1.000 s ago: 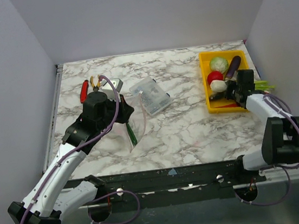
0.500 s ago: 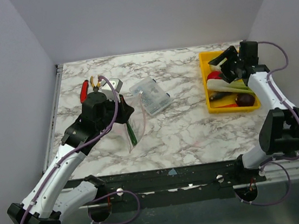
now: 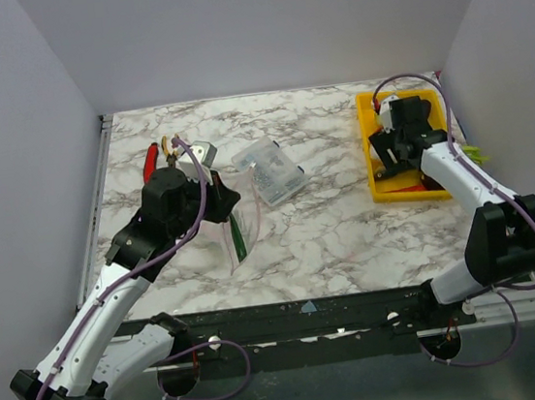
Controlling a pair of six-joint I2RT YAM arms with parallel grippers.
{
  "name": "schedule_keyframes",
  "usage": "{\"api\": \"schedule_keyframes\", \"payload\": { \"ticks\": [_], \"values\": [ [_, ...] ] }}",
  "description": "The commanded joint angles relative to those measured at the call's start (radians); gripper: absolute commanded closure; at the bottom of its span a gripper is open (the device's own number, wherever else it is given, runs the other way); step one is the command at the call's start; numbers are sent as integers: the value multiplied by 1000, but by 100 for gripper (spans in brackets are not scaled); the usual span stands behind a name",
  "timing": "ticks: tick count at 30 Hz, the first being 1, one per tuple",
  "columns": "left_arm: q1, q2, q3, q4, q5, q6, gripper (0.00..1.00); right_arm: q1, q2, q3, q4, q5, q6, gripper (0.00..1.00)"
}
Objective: Place the food in the zip-top bag and seal the zipper
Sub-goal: Pick up the fake vegetable from the bin.
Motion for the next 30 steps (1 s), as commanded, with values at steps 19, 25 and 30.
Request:
{"api": "schedule_keyframes", "payload": {
  "ticks": [19,25,30],
  "values": [
    [-5,-5,-16,30,4,-1,100,-15,206,-20,219,-104,-394,11],
    [-5,5,-16,28,-2,1,100,-14,224,-51,278,-95,-398,15],
    [-5,17,-15,28,-5,2,100,-14,173,-84,330,-58,-391,29]
  ]
}}
